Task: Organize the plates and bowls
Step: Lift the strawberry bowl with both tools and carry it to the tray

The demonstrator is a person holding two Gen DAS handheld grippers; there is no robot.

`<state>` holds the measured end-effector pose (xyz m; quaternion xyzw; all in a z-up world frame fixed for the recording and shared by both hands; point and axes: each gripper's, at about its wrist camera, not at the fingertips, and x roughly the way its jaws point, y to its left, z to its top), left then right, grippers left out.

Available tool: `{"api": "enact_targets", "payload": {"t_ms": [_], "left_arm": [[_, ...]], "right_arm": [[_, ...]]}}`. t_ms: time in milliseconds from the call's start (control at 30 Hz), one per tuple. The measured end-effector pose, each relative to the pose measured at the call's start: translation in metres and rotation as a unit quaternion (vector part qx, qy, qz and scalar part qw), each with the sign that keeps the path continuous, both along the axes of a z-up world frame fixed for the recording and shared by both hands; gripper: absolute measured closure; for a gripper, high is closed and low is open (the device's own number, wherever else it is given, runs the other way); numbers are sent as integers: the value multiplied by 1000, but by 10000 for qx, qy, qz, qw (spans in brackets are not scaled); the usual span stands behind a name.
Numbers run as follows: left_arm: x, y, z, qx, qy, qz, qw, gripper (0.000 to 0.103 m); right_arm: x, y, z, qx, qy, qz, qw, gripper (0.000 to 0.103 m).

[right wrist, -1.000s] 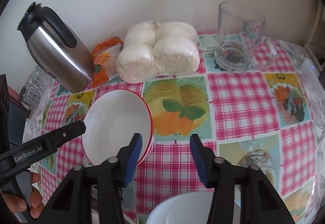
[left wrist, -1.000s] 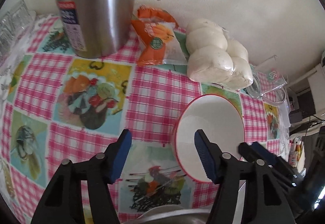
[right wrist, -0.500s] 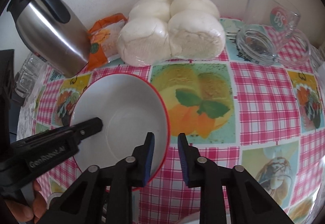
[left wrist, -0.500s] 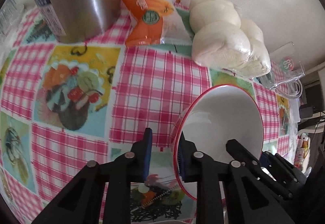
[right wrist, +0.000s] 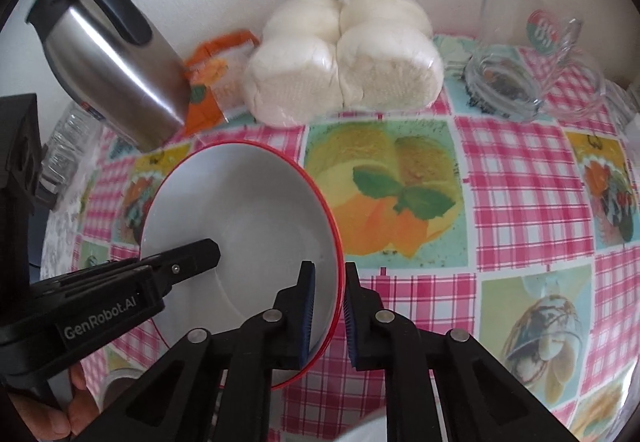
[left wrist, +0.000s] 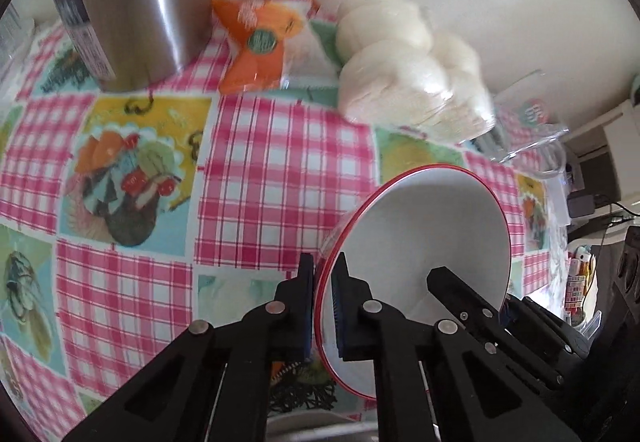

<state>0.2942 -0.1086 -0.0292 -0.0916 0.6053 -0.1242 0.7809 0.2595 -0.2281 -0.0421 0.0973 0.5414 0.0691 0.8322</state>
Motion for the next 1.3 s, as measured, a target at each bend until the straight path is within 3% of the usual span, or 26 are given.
{"api": "enact_targets", "payload": {"t_ms": [200,567,933,1300], "left_arm": [[-24,2,47,-126,-543,-11,9984,95],[-120,35,121,-379,-1421,233,9889,95],[-210,78,131,-799,-1866,722,9765,95],[-260,105,121,-737,-2136,891,9701,94]], "right_arm": [[-23,-4,46,0,-441,-86,9990,90],[-110,8,123,-194,-1248,-48,9920,92],[-201,25,143,-176,-1629,86,9864,92],[-255,49,132,-79,-1746,201,9844,92]]}}
